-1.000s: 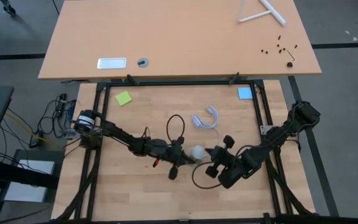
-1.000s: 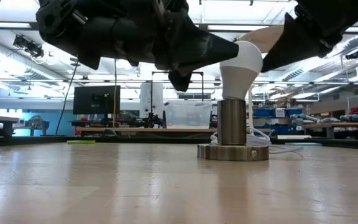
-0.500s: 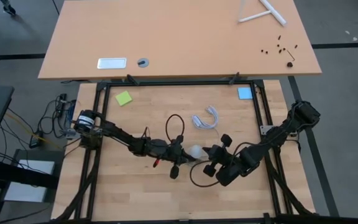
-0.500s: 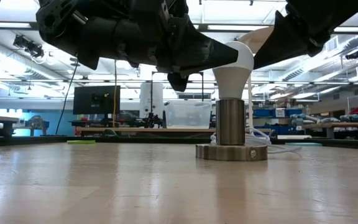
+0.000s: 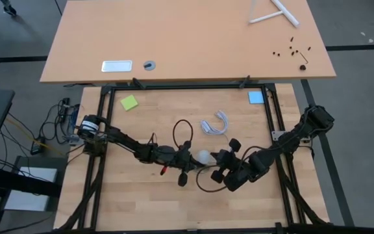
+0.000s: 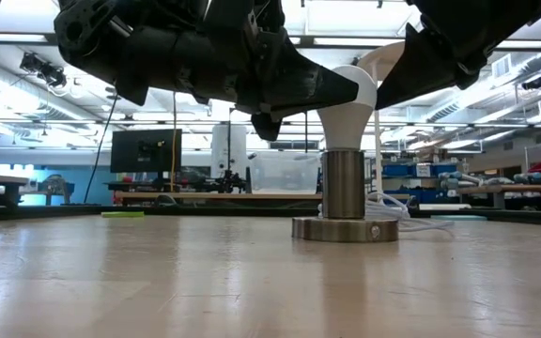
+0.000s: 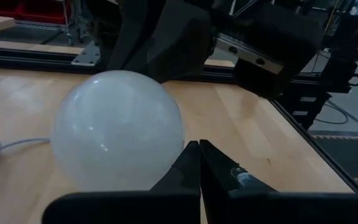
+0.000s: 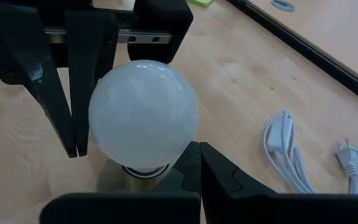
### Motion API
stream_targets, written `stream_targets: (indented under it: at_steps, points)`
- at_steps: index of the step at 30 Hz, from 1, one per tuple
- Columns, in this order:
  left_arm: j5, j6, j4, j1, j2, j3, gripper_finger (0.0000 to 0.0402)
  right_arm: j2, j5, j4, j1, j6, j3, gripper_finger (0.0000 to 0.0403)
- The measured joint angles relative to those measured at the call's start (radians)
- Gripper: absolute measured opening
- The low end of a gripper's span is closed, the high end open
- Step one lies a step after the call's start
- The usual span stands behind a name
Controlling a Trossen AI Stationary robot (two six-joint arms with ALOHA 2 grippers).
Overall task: Screw lightbulb
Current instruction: Insert the lightbulb into the lamp
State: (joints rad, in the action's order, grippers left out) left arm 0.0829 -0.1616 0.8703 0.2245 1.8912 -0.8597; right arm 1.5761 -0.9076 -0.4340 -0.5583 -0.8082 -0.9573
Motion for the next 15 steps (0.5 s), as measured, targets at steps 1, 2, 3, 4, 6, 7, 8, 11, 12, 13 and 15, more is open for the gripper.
stream_targets:
  at_steps: [1,2,3,4,6,7,8,11,12,13,15]
  points:
    - [0.002,0.000,0.000,0.000,0.000,0.000,0.0000,0.000,0.001,0.000,0.001,0.000,0.000,0.0005]
    - [0.004,0.000,-0.001,0.000,-0.001,0.000,0.0000,0.000,0.003,0.000,0.003,0.000,0.000,0.0005]
    - [0.005,0.000,-0.001,0.000,-0.002,0.000,0.0000,0.000,0.006,0.000,0.004,0.000,0.000,0.0005]
    - [0.005,0.000,-0.001,0.000,-0.003,0.000,0.0000,0.000,0.008,0.000,0.004,0.000,0.000,0.0005]
    - [0.005,0.000,-0.001,0.000,-0.003,0.000,0.0000,0.000,0.009,0.001,0.004,0.000,0.000,0.0005]
    - [0.005,0.000,-0.001,0.000,-0.003,0.000,0.0000,0.000,0.010,0.004,0.006,0.000,0.000,0.0005]
    - [0.005,0.000,-0.002,0.001,-0.003,0.000,0.0000,0.000,0.012,0.008,0.008,0.000,0.000,0.0005]
    - [0.006,0.000,-0.002,0.000,-0.003,0.000,0.0000,0.000,0.018,0.014,0.018,0.000,0.000,0.0005]
    - [0.006,0.000,-0.002,0.000,-0.003,0.000,0.0000,0.000,0.020,0.015,0.021,0.000,0.000,0.0005]
    - [0.007,0.000,-0.002,0.000,-0.004,0.000,0.0000,0.000,0.023,0.015,0.025,0.000,0.000,0.0005]
    - [0.007,0.000,-0.002,0.000,-0.004,0.000,0.0000,0.000,0.029,0.015,0.030,0.005,0.000,0.0005]
